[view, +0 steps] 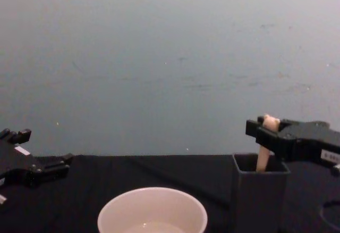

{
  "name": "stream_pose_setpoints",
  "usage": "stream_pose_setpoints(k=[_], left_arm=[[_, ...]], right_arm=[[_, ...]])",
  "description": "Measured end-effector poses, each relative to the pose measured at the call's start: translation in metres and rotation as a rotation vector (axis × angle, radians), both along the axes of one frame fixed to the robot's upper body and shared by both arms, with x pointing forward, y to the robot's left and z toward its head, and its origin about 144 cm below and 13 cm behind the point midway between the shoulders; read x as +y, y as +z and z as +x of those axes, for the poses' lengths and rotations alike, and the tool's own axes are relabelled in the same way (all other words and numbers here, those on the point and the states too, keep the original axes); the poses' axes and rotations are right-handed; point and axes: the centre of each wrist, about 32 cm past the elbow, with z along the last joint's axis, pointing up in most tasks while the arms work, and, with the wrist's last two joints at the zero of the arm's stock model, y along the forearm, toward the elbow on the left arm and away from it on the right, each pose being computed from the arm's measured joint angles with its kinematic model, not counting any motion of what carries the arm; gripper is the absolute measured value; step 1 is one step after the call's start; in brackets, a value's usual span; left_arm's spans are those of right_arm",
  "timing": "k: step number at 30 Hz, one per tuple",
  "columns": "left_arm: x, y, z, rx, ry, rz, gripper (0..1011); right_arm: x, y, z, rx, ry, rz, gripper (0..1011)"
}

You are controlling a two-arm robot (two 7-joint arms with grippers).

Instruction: Pick up the stirring spoon with one hand, stir inside the cup, then place it back in its original position.

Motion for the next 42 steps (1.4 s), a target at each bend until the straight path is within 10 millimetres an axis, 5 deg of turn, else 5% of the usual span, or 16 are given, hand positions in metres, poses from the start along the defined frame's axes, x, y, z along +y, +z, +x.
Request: stream_pose_setpoints(k=[30, 42], left_arm=[[0.0000, 0.0000, 0.0000, 0.000, 0.000, 0.000, 1001], [0.0000, 0.0000, 0.0000, 0.000, 0.000, 0.000, 1002]], right_arm=[[0.0020, -0.0080, 0.0041, 0.023, -0.028, -0.011, 215], [0.0019, -0.0076, 0.0040, 0.021, -0.026, -0.010, 600]])
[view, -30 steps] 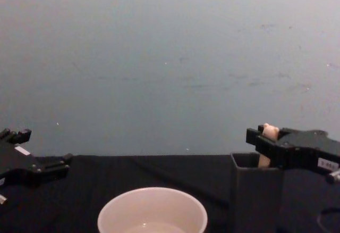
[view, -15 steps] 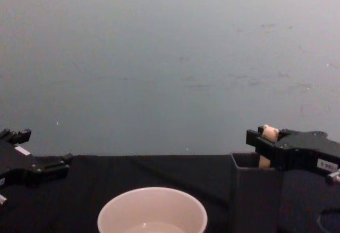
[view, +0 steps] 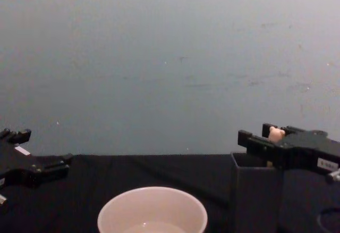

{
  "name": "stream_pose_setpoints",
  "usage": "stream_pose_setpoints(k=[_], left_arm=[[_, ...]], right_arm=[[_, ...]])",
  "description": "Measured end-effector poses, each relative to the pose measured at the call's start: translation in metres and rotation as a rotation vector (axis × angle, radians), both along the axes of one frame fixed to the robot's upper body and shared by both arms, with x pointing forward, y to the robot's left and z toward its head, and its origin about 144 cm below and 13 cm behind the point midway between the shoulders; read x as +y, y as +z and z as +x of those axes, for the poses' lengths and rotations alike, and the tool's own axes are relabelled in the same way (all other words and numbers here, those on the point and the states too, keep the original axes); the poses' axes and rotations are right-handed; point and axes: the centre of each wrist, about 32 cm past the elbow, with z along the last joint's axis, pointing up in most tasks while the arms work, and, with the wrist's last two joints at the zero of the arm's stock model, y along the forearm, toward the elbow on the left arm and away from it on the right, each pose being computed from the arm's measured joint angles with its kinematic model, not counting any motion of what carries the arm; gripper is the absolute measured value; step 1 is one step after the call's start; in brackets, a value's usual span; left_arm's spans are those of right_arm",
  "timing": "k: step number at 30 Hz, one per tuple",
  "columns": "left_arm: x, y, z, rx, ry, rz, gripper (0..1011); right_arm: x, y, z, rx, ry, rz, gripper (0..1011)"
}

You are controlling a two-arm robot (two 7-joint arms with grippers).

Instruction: Pick up the stirring spoon with one hand, stir inside the cup, then place it back in its original position.

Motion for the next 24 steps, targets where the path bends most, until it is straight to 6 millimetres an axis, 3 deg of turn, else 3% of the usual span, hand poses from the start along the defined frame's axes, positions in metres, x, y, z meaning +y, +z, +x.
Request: stream_pose_setpoints(k=[13, 24], left_arm=[[0.000, 0.000, 0.000, 0.000, 0.000, 0.000, 1001], [0.000, 0.000, 0.000, 0.000, 0.000, 0.000, 1001]], right_arm=[[0.000, 0.000, 0.000, 0.000, 0.001, 0.001, 978], [-0.002, 0.012, 0.004, -0.069, 0.009, 0.054, 1000]])
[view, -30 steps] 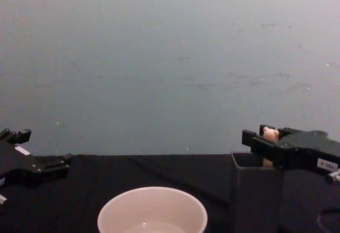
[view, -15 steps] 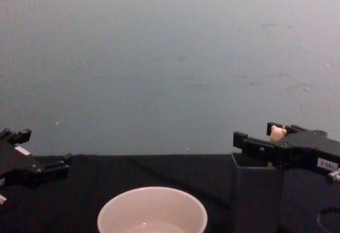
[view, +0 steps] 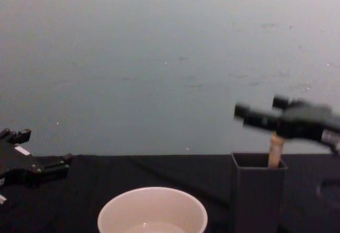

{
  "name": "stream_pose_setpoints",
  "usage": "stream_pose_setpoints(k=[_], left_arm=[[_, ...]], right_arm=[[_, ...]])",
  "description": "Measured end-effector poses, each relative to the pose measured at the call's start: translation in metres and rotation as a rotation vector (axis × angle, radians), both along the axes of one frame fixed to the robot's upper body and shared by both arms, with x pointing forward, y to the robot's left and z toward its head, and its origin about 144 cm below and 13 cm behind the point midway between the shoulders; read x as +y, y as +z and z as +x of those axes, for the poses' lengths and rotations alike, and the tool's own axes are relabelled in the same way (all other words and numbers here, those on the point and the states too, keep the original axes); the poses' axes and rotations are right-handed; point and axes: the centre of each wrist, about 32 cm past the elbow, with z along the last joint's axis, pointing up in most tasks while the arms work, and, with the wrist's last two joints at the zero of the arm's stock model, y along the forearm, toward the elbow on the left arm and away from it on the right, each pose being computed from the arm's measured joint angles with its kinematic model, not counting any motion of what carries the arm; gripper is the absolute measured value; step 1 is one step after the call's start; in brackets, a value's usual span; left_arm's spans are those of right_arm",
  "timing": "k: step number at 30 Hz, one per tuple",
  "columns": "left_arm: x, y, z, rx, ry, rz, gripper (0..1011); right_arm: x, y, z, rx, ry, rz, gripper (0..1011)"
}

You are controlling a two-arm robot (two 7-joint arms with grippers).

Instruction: Pick up the stirring spoon with one hand, stir inside the cup, then place it back in its original position.

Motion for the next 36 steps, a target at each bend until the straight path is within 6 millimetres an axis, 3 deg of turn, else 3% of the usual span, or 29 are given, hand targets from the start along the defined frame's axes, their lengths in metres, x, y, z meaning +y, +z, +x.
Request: stream_pose_setpoints(k=[6, 9, 14, 21, 28, 36], left_arm=[[0.000, 0.000, 0.000, 0.000, 0.000, 0.000, 1001], [0.000, 0.000, 0.000, 0.000, 0.000, 0.000, 1001], [0.000, 0.000, 0.000, 0.000, 0.000, 0.000, 1001], [0.000, 0.000, 0.000, 0.000, 0.000, 0.000, 1001], [0.000, 0.000, 0.000, 0.000, 0.000, 0.000, 1001], [0.000, 0.000, 0.000, 0.000, 0.000, 0.000, 1001]], right_arm=[[-0.009, 0.018, 0.008, -0.135, -0.123, 0.070, 1000], [-0.012, 0.017, 0.012, -0.153, -0.204, 0.054, 1000], [-0.017, -0.004, 0.020, -0.110, -0.359, -0.043, 1000], [-0.017, -0.036, 0.020, 0.013, -0.386, -0.153, 1000], [-0.014, -0.051, 0.019, 0.071, -0.365, -0.198, 1000], [-0.013, -0.054, 0.019, 0.082, -0.360, -0.208, 1000]])
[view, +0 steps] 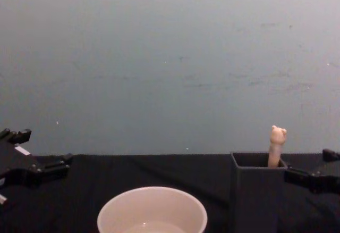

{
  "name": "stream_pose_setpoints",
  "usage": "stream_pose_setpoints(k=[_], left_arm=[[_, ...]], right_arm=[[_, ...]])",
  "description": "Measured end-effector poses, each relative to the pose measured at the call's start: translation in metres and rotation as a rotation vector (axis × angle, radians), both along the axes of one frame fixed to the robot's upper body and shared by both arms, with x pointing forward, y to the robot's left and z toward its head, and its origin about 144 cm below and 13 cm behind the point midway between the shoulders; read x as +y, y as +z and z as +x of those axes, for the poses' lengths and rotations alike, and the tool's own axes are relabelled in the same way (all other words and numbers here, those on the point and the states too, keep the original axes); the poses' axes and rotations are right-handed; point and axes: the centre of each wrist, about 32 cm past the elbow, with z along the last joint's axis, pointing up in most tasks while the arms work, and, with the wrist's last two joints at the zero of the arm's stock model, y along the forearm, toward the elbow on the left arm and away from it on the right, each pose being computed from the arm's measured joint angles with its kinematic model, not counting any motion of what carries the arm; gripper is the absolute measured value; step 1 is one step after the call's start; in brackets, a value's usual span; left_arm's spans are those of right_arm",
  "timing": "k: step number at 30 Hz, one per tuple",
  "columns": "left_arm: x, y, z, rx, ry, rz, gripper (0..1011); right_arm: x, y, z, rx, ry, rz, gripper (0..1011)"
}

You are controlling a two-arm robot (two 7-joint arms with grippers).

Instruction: Pick up the stirring spoon with one hand, stir inside the cup, then place it back in its original position.

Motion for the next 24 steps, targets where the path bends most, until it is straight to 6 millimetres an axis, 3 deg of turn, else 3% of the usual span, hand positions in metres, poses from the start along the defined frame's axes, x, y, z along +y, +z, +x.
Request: stream_pose_setpoints(k=[24], left_arm=[[0.0000, 0.0000, 0.0000, 0.000, 0.000, 0.000, 1001]], right_arm=[[-0.0004, 0.0012, -0.0004, -0.006, 0.000, 0.003, 1000]])
